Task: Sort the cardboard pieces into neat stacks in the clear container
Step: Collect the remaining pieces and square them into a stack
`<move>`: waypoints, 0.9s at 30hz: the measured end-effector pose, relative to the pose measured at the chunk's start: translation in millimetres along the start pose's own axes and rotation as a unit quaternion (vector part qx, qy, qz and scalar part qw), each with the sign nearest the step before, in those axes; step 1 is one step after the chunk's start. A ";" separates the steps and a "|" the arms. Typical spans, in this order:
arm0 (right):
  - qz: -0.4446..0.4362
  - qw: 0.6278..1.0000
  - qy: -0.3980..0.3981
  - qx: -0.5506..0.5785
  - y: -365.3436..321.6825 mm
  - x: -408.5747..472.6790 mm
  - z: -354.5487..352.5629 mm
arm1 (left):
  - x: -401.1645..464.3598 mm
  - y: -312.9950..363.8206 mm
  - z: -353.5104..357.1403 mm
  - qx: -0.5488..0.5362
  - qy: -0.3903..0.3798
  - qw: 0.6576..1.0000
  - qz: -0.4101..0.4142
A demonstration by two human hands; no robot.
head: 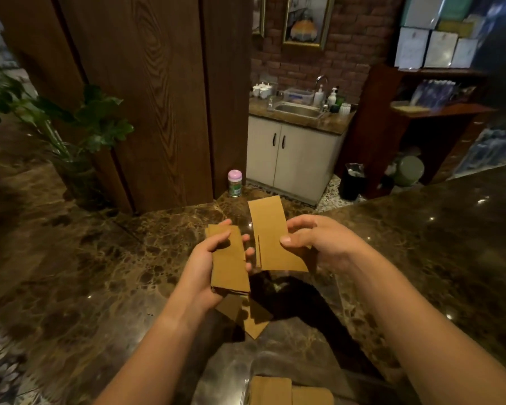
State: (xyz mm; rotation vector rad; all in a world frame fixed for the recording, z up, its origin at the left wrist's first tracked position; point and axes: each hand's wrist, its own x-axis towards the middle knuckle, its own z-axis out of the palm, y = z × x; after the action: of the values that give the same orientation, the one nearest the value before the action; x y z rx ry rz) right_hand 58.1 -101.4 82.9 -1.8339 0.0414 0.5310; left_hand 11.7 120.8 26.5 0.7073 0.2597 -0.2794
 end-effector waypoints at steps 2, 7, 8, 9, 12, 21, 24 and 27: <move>-0.036 0.999 0.025 0.024 -11.8 -24.7 -7.7 | -6.1 3.3 29.0 0.020 -0.053 0.998 -0.001; -0.353 0.909 0.215 -0.059 -21.0 -70.5 -23.1 | -14.1 4.3 79.5 0.012 -0.075 0.997 -0.025; -0.431 0.860 0.239 -0.134 -17.9 -77.5 -27.2 | -16.6 2.9 85.7 0.023 -0.086 0.995 -0.035; -0.492 0.803 0.254 -0.219 -14.0 -82.5 -29.8 | -18.6 0.8 90.2 0.037 -0.103 0.993 -0.038; -0.559 0.687 0.292 -0.360 0.5 -86.8 -32.5 | -25.0 -4.7 96.8 0.103 -0.152 0.983 -0.013; -0.486 0.776 0.355 -0.190 17.1 -93.5 -22.8 | -27.8 -24.7 95.0 0.144 -0.167 0.972 0.076; -0.427 0.824 0.334 -0.162 21.6 -92.2 -12.6 | -27.5 -28.0 98.8 0.170 -0.139 0.970 0.108; -0.424 0.825 0.298 -0.227 22.2 -90.2 -13.9 | -24.5 -31.9 96.7 0.249 -0.104 0.949 0.166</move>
State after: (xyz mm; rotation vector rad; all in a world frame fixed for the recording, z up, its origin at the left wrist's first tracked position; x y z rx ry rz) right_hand -24.6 -142.6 100.1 -2.1673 -0.4997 -0.7306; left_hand -8.5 37.1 86.1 1.1959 -0.1417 -0.0926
